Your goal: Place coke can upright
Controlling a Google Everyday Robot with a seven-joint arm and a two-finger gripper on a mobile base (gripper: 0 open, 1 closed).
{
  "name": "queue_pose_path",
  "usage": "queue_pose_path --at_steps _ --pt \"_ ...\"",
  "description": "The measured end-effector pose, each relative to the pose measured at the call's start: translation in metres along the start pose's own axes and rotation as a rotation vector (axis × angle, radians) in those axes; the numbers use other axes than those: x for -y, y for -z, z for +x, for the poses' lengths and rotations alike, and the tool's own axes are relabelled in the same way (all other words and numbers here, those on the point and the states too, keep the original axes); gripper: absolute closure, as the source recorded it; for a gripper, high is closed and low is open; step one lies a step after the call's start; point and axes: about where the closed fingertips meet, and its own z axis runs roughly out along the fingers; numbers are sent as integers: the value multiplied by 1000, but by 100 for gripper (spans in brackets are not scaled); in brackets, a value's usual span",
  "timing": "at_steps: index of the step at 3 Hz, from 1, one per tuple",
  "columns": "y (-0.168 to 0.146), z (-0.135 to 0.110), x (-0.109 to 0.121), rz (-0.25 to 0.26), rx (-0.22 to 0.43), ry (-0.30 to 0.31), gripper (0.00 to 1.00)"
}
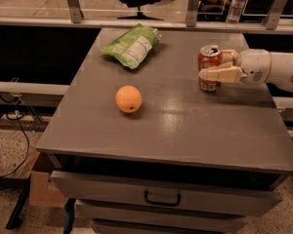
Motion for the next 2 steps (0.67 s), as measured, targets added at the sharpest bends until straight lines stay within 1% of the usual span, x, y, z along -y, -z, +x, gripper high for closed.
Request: queue_pose_path --at_steps 1,2 --pt "9 3 -3 12 -27 8 0" --pt "34 6 -9 60 -56 10 0"
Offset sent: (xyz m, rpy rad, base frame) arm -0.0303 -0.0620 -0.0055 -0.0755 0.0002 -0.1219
